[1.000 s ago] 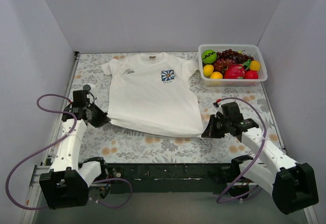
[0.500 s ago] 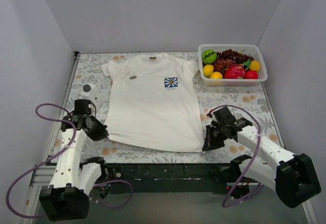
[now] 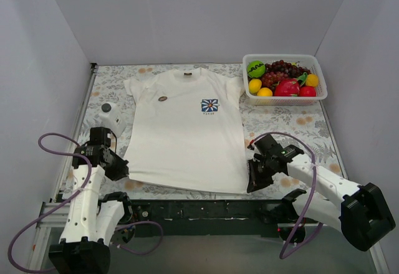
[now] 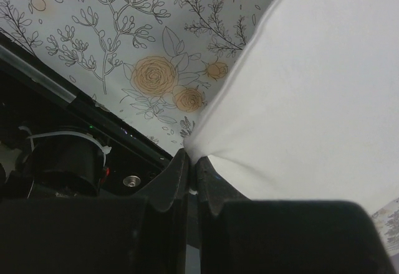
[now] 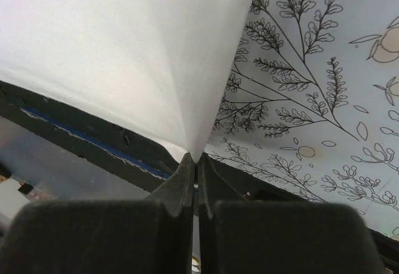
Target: Pin the brooch onto the clothing
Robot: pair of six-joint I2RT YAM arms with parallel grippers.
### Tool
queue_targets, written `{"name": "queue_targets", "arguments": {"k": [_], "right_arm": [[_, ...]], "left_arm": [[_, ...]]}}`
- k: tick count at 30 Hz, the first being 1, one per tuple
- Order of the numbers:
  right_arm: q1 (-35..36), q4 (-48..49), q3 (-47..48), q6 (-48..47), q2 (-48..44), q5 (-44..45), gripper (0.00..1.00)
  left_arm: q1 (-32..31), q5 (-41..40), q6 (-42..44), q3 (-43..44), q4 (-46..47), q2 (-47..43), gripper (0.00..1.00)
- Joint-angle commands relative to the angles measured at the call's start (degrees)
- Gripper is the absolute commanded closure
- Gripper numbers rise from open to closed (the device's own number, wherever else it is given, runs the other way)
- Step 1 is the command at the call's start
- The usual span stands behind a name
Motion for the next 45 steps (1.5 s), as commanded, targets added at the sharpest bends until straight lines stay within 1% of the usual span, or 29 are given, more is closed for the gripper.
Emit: {"name": "queue_targets", "arguments": {"k": [1, 5, 10, 11, 12, 14, 15, 16, 17, 18, 19, 20, 21, 22, 23, 26, 30, 31, 32, 34, 36, 37, 39, 40, 41, 42, 43, 44, 45], "right_arm": [[2.1, -2.9, 1.9, 0.9, 0.7, -0.1, 0.99], [3.4, -3.8, 1.5, 0.7, 2.1, -0.3, 0.99], [4.2, -5.9, 2.3, -0.2, 2.7, 0.4, 0.99], [4.2, -6.6, 2.4, -0.2, 2.4, 0.5, 0.99], [4.1, -7.1, 2.5, -0.6, 2.2, 0.5, 0.99], [4.2, -7.8, 3.2, -1.3, 1.5, 0.5, 0.97], [4.2, -8.1, 3.5, -1.5, 1.4, 0.5, 0.89], [4.3, -8.3, 4.4, -2.1, 1.0, 0.5, 0.79], [4.3, -8.4, 4.8, -2.6, 0.3, -0.1, 0.64], [4.3, -8.6, 5.3, -3.1, 0.1, -0.2, 0.58], [4.3, -8.5, 5.7, -3.3, -0.2, -0.3, 0.51], [4.3, -8.6, 6.6, -4.0, -0.3, -1.0, 0.39], [4.3, -8.4, 6.9, -4.2, -0.3, -1.1, 0.35], [4.3, -8.2, 7.4, -4.5, -0.2, -1.3, 0.31], [4.3, -7.9, 8.6, -5.2, -0.1, -1.4, 0.25], [4.2, -5.4, 10.8, -6.0, 0.7, -0.8, 0.19], [4.3, 0.4, 15.4, -6.7, 3.4, 1.8, 0.17], [4.2, 2.4, 15.8, -6.8, 4.9, 2.4, 0.17], [4.2, 6.7, 16.4, -6.9, 6.0, 3.9, 0.17], [4.2, 8.8, 19.4, -7.7, 10.0, 6.1, 0.17], [4.2, 11.5, 21.8, -8.7, 12.9, 9.9, 0.17], [4.1, 12.2, 24.3, -8.7, 15.7, 11.3, 0.17], [4.1, 16.0, 25.9, -9.3, 18.2, 11.7, 0.17], [4.2, 16.7, 27.5, -9.4, 20.5, 12.3, 0.17], [4.0, 17.3, 28.6, -9.5, 21.8, 12.3, 0.17], [3.6, 18.3, 29.6, -9.6, 23.1, 12.3, 0.17], [3.5, 18.9, 30.4, -9.6, 25.0, 11.8, 0.17], [3.0, 19.3, 31.9, -10.1, 25.9, 10.9, 0.18], [2.8, 19.7, 32.4, -9.9, 26.7, 10.9, 0.18]], "left_arm": [[-0.2, -4.9, -1.8, 1.8, -3.3, -1.4, 1.00], [-0.1, -4.7, -1.6, 2.2, -4.0, -1.5, 1.00], [-0.2, -2.1, -0.7, 2.4, -4.1, -2.6, 1.00], [-0.1, -1.7, -0.6, 2.4, -4.1, -2.7, 0.96], [-0.2, -1.2, 0.0, 2.6, -4.1, -2.8, 0.86], [-0.1, -0.3, 0.7, 3.1, -4.2, -3.2, 0.78], [-0.1, -0.3, 1.4, 3.3, -4.2, -3.5, 0.67], [-0.1, -0.5, 1.6, 3.9, -4.2, -4.0, 0.60], [-0.2, -0.7, 1.7, 4.5, -4.2, -4.2, 0.53], [-0.2, -1.0, 1.7, 6.1, -4.2, -4.3, 0.43], [-0.1, -1.5, 1.7, 6.9, -4.2, -4.2, 0.25], [-0.1, -2.7, 1.7, 7.8, -4.1, -3.9, 0.18], [-0.1, -3.4, 1.7, 9.3, -4.0, -3.6, 0.08], [-0.1, -4.1, 1.9, 9.7, -3.5, -3.1, 0.02], [-0.2, -4.4, 2.2, 10.1, -3.0, -2.2, 0.02], [-0.5, -2.6, 2.5, 10.3, 1.2, -0.7, 0.02], [-0.7, -1.8, 4.3, 10.3, 7.6, 3.2, 0.02], [-0.8, -1.8, 4.8, 10.7, 11.0, 4.2, 0.02], [-0.7, -1.7, 5.8, 11.0, 12.7, 5.2, 0.02], [-0.8, -0.9, 7.0, 11.7, 17.7, 8.7, 0.02], [-0.9, -0.8, 7.7, 14.6, 20.2, 12.8, 0.02], [-1.0, -0.2, 8.0, 15.6, 23.6, 13.9, 0.02], [-2.1, -0.1, 8.3, 18.8, 26.8, 16.7, 0.02], [-2.7, -0.2, 8.5, 19.8, 30.5, 19.8, 0.02], [-3.4, -0.5, 8.7, 21.1, 31.6, 21.8, 0.03], [-6.1, -2.0, 8.7, 24.9, 32.3, 23.9, 0.02], [-7.2, -2.8, 9.3, 27.0, 33.3, 29.1, 0.02], [-8.6, -5.6, 9.2, 30.0, 33.1, 31.6, 0.03], [-11.6, -6.1, 9.5, 35.8, 32.8, 34.7, 0.02]]}}
